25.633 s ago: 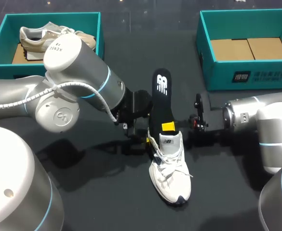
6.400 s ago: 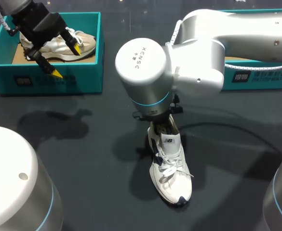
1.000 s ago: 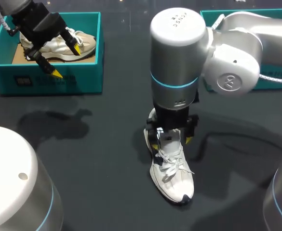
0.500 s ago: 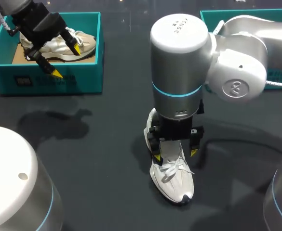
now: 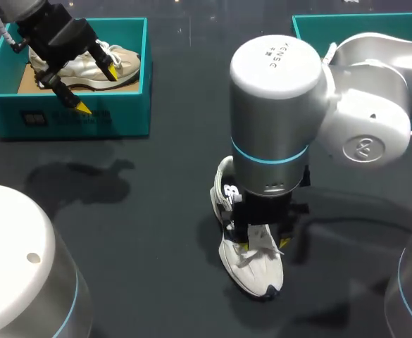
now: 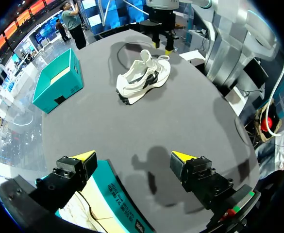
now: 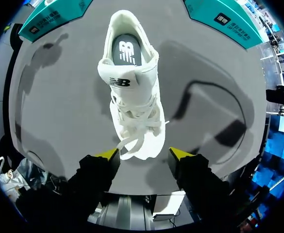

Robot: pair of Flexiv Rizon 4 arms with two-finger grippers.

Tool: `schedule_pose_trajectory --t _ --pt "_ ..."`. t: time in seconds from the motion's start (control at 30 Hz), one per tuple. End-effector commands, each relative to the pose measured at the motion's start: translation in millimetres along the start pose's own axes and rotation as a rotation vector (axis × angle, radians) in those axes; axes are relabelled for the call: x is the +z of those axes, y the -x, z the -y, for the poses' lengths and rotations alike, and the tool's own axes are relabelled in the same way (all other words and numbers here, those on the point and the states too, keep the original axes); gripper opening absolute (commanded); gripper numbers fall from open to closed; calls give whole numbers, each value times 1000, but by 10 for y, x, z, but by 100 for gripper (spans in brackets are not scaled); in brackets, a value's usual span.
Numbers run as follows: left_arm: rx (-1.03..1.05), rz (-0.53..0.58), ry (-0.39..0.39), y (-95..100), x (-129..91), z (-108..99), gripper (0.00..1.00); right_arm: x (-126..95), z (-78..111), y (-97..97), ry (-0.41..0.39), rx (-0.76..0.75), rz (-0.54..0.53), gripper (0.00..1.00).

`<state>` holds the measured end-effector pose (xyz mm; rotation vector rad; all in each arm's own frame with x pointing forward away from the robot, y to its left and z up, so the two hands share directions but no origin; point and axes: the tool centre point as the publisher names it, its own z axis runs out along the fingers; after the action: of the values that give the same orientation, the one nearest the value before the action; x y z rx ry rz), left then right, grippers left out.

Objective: Take the shoe out of the shoebox, open the shoe tongue, remove and reinsert the insole, then place the shoe into the shoebox

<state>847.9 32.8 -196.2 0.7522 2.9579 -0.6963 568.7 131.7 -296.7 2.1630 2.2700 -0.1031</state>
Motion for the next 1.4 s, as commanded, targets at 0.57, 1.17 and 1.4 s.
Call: schedule_pose_trajectory --t 0.57,1.17,1.4 --pt "0 -1 3 -6 -6 -1 100 -37 -329 -9 27 -98 2 32" --pt "0 -1 3 -6 -6 -1 100 416 -891 -120 -1 -223 -161 24" --pt "0 -1 3 -6 -6 -1 100 221 -798 -153 34 -225 -111 26"
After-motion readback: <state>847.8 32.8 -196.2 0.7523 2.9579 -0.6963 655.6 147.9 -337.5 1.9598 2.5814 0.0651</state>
